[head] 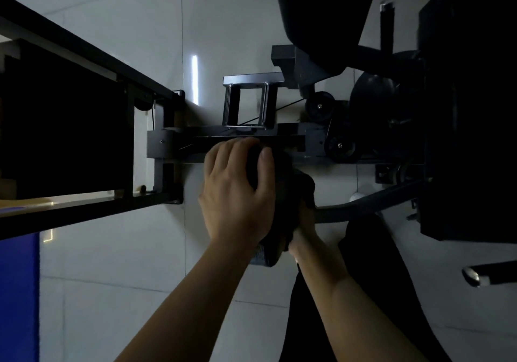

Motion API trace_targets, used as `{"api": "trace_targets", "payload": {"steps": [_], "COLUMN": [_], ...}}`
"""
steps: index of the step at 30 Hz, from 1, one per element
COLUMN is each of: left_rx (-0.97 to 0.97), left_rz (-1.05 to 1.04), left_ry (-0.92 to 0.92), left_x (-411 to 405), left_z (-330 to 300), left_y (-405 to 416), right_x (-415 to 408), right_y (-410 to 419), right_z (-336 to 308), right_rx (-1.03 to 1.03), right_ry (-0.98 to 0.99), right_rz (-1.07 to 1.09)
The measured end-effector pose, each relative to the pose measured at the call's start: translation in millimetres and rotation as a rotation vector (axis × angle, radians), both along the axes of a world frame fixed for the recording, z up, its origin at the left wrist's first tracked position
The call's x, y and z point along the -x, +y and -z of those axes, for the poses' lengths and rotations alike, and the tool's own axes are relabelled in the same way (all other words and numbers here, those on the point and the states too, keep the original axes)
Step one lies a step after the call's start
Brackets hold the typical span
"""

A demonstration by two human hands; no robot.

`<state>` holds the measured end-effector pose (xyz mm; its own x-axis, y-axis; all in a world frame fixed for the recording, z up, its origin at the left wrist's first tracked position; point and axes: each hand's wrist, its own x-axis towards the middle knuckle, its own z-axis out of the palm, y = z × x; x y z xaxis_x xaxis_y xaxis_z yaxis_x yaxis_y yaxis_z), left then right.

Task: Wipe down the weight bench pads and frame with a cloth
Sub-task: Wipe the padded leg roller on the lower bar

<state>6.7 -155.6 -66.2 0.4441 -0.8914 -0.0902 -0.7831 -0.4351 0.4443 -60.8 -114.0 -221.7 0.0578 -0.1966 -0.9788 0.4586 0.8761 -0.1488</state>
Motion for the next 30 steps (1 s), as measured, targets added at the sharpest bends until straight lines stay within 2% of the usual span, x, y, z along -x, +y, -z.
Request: {"api": "trace_targets", "payload": {"steps": [4, 5, 7, 10, 11, 12, 14, 16, 18, 20, 22, 25, 27, 30], "left_rx": [0.043, 0.064, 0.117, 0.183, 0.174, 0.155, 0.109, 0.087, 0.083, 0.099, 0.141, 0.193, 0.165, 0.129], "left_rz": [-0.01, -0.022, -0.122, -0.377, -0.423, -0.429, -0.374, -0.381, -0.427, -0.436, -0.5, -0.582, -0.558, -0.487], "left_ry": [0.057, 0.113, 0.353, 0.909, 1.03, 1.084, 1.23, 1.452, 1.505, 1.461, 1.451, 1.586, 1.662, 1.609], "left_x": [-3.6, -4.9, -8.6, -25.0, -32.0, -38.5, -43.0, -35.5, -26.5, -20.8, -16.1, -11.5, -11.5, -14.2], "left_z": [1.3, 1.1, -1.6, -10.8, -11.6, -11.3, -11.7, -15.8, -19.1, -17.7, -16.5, -18.8, -18.6, -15.1], "left_y": [0.0, 0.9, 1.9, 7.5, 14.8, 25.1, 50.9, 71.5, 82.3, 81.9, 78.5, 80.7, 85.1, 89.5], "right_x": [0.9, 0.7, 0.6, 6.5, 8.9, 9.6, 3.6, -12.9, -29.3, -38.1, -33.1, -8.3, 7.5, 7.9], "right_y": [17.5, 24.4, 35.2, 36.2, 31.5, 24.6, 5.8, -11.3, -23.7, -28.8, -18.8, 29.3, 59.1, 48.8], "right_z": [-77.6, -92.3, -126.0, -175.8, -192.9, -208.7, -218.2, -209.4, -179.7, -162.9, -158.5, -151.7, -146.7, -145.8], "right_rx": [-0.012, -0.012, 0.054, 0.213, 0.299, 0.417, 0.728, 1.084, 1.304, 1.361, 1.373, 1.449, 1.477, 1.527], "right_ry": [-0.185, -0.171, -0.102, -0.041, 0.013, 0.09, 0.228, 0.5, 0.931, 1.168, 1.197, 1.111, 1.034, 1.018], "right_rz": [0.096, 0.112, 0.065, 0.01, -0.035, -0.12, -0.436, -0.955, -1.373, -1.483, -1.437, -1.336, -1.347, -1.312]}}
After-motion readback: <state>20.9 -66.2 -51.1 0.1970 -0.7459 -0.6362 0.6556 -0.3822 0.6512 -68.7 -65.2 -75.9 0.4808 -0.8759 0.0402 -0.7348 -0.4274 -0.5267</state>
